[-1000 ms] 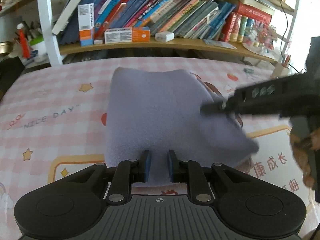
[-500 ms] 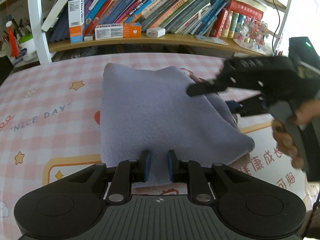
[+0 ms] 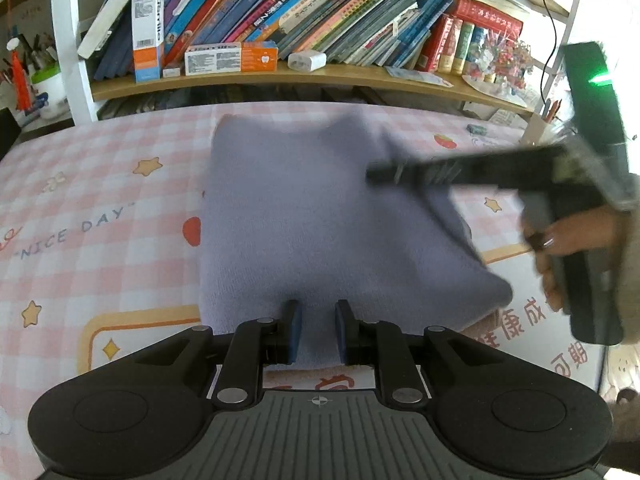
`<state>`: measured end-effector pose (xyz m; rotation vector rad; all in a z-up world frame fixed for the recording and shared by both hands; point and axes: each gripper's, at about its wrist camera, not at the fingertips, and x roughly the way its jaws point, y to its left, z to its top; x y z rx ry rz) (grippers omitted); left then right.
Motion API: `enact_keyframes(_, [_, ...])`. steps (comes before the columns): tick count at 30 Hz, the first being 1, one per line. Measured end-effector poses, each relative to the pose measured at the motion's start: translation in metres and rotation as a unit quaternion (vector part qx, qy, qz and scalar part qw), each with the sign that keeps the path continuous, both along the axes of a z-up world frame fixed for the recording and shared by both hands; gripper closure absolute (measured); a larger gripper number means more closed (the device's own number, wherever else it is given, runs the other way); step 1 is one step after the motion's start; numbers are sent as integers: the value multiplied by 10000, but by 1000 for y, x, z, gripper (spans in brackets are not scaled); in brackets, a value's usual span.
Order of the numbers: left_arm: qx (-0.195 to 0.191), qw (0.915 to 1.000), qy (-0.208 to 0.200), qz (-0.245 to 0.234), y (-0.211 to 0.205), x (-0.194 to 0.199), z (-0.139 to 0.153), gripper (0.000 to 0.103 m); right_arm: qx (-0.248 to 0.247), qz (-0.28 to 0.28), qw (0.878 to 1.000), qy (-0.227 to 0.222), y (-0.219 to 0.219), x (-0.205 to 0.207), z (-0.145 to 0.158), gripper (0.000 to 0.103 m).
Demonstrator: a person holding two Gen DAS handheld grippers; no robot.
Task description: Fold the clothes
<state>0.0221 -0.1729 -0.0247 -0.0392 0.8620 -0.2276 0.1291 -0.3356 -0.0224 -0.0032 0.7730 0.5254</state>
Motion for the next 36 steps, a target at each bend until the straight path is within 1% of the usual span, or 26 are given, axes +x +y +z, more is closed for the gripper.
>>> enact_keyframes(1, [12,10000,8,0,-1,1,0,85,-36,-65,10000,48,-1,2,-2,79])
enact_keyframes(2, [3,10000,9,-2,0,1,0,85,-33,-105,9999,1,-3,0,1,72])
enact_keyframes(4, [-19,10000,7,0,1,2,0,85,-26,-185,9998,-93,-7,-3,6,65])
enact_keyframes(7, [-74,10000,-38,52,1,0,-2,84,-13,-264,9995,-189,-16,-11,16,64])
enact_keyframes(10, [-137,9998,-59,100,2,0,-2,84,18,-289,9994,-163,-22,-22,24,64])
enact_keyframes(12, [-209,9996,-92,154,4,-1,0,84,45,-307,9994,-146,-25,-33,30,62])
enact_keyframes(14, [-234,9992,-239,219,5,-5,5,84,43,-325,9994,-108,-28,-43,34,58])
enact_keyframes(18, [-259,9978,-514,323,8,-13,16,82,28,-352,9994,-23,-31,-59,39,57])
enact_keyframes(20, [-249,9972,-613,360,11,-17,21,80,36,-404,9992,42,-32,-65,39,53])
enact_keyframes(21, [-244,9969,-642,386,13,-19,23,73,46,-445,9990,77,-32,-68,40,51])
enact_keyframes(22, [-239,9966,-671,413,15,-20,26,66,71,-503,9986,120,-33,-71,40,44])
enact_keyframes(23, [-237,9963,-695,437,18,-21,28,62,116,-569,9982,171,-34,-73,40,35])
enact_keyframes(24, [-239,9962,-705,455,20,-22,29,56,184,-644,9975,242,-36,-75,39,31])
enact_keyframes(25, [-239,9961,-708,474,23,-22,30,44,264,-726,9965,327,-38,-77,38,25])
enact_keyframes(26, [-237,9961,-692,494,26,-21,31,41,347,-800,9952,439,-40,-78,36,21])
enact_keyframes(27, [-245,9962,-662,515,29,-20,31,33,432,-869,9936,570,-41,-78,34,20])
enact_keyframes(28, [-273,9963,-609,536,33,-18,29,30,488,-938,9920,687,-43,-77,32,20])
enact_keyframes(29, [-307,9965,-546,559,38,-16,28,29,525,-1008,9903,796,-43,-76,29,19])
enact_keyframes(31, [-415,9967,-361,599,47,-9,24,25,544,-1155,9869,984,-44,-73,23,19])
enact_keyframes(36, [-761,9946,242,657,66,16,4,23,653,-1390,9779,1418,-45,-64,8,17])
